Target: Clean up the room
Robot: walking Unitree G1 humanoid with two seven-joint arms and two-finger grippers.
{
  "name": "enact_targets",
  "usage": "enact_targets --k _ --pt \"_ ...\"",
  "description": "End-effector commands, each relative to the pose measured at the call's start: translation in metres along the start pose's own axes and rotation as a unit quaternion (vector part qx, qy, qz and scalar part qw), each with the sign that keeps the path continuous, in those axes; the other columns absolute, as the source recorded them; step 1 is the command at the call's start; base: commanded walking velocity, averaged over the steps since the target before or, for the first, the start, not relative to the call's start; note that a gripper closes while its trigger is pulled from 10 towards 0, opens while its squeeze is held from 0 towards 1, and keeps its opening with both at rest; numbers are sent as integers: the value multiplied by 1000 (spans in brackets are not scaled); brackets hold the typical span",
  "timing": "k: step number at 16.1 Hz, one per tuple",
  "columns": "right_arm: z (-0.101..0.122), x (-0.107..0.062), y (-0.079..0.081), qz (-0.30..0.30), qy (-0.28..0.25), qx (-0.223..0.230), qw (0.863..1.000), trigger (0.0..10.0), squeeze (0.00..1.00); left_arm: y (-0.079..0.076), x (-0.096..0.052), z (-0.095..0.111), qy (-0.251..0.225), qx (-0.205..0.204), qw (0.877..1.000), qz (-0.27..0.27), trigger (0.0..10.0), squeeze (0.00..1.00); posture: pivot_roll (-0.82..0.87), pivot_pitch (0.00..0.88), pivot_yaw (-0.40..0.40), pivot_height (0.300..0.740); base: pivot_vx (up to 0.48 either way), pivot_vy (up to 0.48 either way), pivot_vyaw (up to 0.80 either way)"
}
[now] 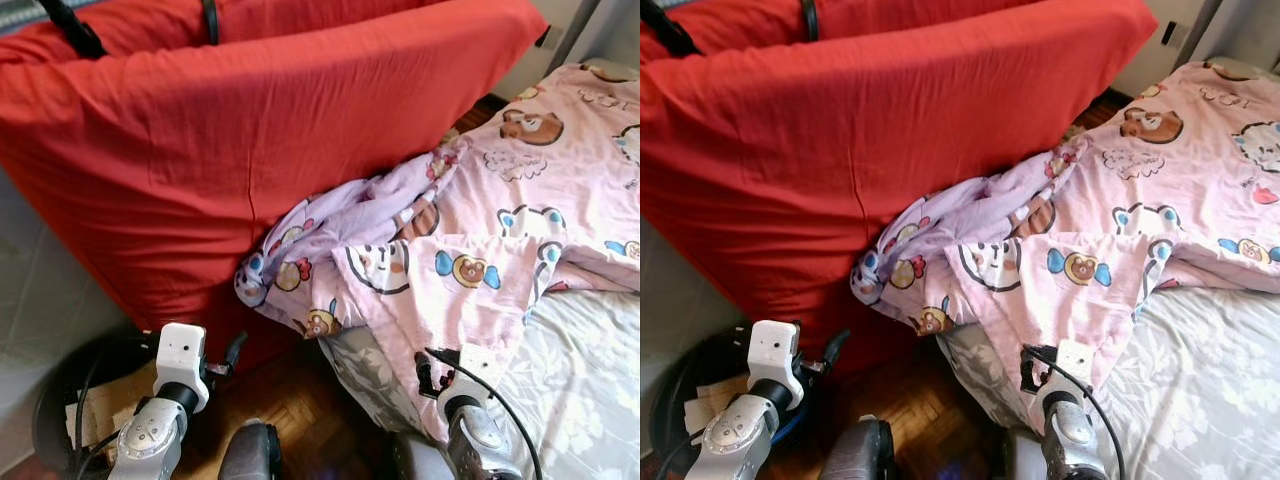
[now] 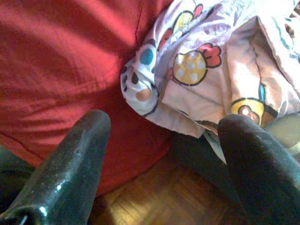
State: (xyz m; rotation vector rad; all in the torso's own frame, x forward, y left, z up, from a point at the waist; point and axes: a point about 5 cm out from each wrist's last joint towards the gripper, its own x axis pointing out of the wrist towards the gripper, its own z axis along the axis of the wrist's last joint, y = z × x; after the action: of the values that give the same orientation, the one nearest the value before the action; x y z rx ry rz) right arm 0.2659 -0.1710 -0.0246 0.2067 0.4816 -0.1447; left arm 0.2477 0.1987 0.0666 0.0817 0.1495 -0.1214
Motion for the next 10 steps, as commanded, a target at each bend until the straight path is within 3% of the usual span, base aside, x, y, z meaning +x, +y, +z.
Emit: enact_targets --k 1,4,10 --pt "-10 -5 -4 -3 13 -10 1000 10000 0 -2 -5 -4 9 -3 1000 1 10000 0 117 235 -15 625 0 0 0" --pt "-14 -8 -7 -9 6 -9 1000 10000 0 -5 -8 -8 14 -4 1000 1 10000 0 116 240 -21 616 0 0 0" --pt "-8 -4 1 0 3 -7 1000 10000 0 -5 -11 -8 17 -2 1000 2 10000 0 122 248 -17 616 0 0 0"
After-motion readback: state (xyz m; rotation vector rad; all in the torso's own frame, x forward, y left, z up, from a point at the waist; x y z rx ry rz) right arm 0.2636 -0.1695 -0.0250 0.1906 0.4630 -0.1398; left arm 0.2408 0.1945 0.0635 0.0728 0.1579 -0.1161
